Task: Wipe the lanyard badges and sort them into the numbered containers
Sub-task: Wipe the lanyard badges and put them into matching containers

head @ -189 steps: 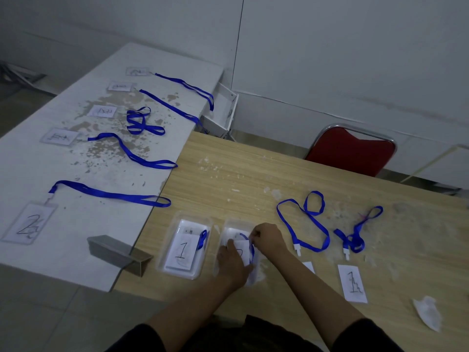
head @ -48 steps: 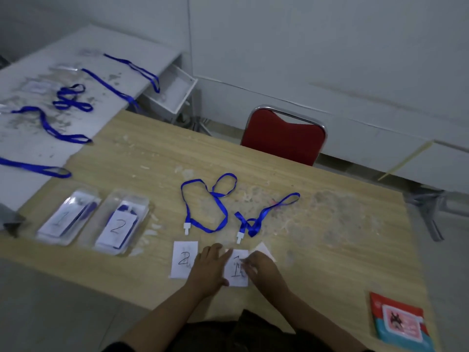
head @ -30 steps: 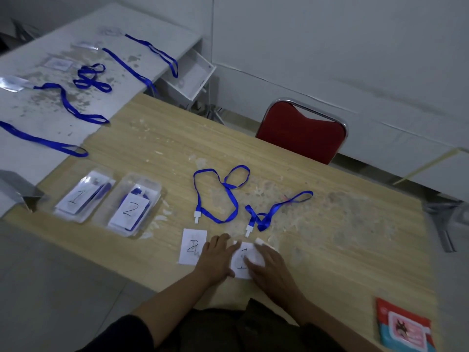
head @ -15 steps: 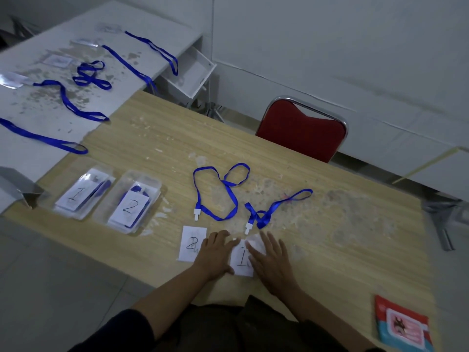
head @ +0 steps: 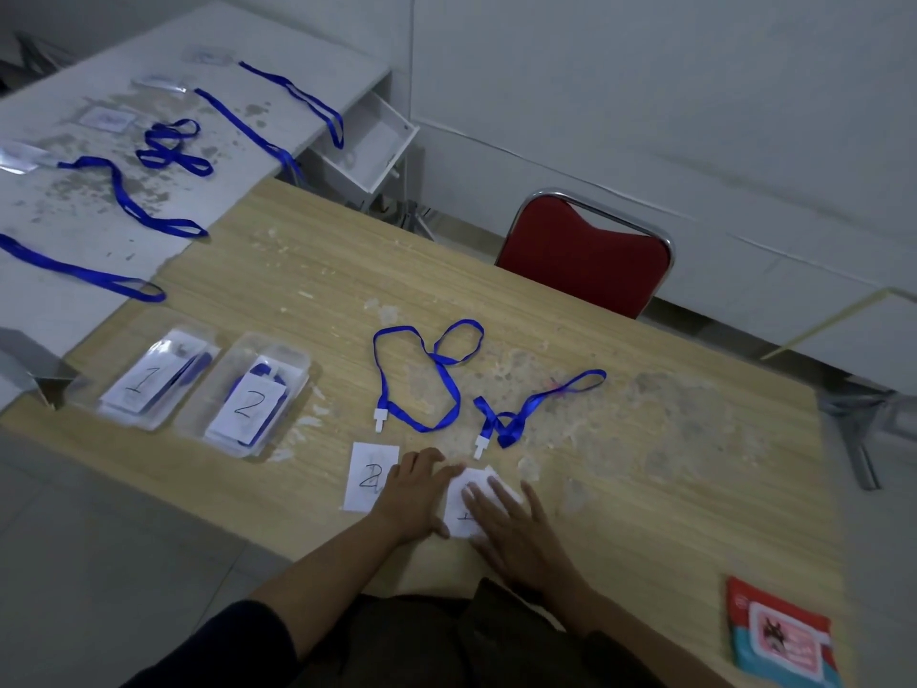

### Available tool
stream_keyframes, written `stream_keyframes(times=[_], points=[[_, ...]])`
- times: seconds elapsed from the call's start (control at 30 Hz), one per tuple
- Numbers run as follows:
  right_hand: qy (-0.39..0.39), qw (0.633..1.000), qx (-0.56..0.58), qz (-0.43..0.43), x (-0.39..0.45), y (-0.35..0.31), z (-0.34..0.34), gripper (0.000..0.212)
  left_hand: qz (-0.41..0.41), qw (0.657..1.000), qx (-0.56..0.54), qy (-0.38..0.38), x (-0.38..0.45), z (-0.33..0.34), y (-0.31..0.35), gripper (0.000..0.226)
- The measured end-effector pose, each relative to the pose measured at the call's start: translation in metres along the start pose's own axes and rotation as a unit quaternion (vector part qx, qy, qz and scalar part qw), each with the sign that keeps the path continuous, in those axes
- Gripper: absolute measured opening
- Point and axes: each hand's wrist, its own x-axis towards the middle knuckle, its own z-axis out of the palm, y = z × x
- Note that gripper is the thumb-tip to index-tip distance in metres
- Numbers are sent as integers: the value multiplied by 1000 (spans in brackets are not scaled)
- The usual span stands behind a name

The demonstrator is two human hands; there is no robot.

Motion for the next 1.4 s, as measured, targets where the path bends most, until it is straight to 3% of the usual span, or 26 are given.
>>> stream_keyframes(times=[0.07,0.13,0.17,0.23,0.27,0.37,0.5,0.6,0.73,0.9,1.03,1.17,1.3,1.4], points=[[6,994,27,102,25,-8,-2,63,-1,1000,-4,8,0,-3,2,99],[-28,946,71,316,48,-14,-29,63,2,1000,-8,12,1,-6,4,97],[-12,926,61,373,46,-15,-39,60,5,1000,-13,14,1,-7,4,96],[-40,993,13,110,37,-12,-18,62,9,999,-26,16,1,-6,3,95],[-67,997,4,31,28,-10,-8,64,11,999,-28,18,1,-6,2,95],[-27,994,63,88,29,0,-12,67,12,999,-11,28,-2,-5,2,94],[-56,998,10,-21,0,-5,-19,53,6,1000,23,14,-2,-5,2,96],[-48,998,27,36,-18,5,-15,50,-1,999,33,-2,0,-3,3,99],[-136,990,-21,22,-18,-6,-20,54,-2,999,48,-2,1,-3,2,101],[-76,995,-8,69,-12,-3,-22,53,-5,999,53,-2,1,-3,2,102],[-129,991,-25,-5,-23,0,-15,46,-4,998,55,-2,2,-2,2,102],[-86,992,24,85,-16,1,-13,55,-5,999,52,-3,2,-1,2,103],[-142,989,23,46,-12,-7,-15,57,-5,999,46,-3,3,-1,1,103],[-76,993,56,64,-1,1,-13,61,-1,999,34,6,2,0,0,102]])
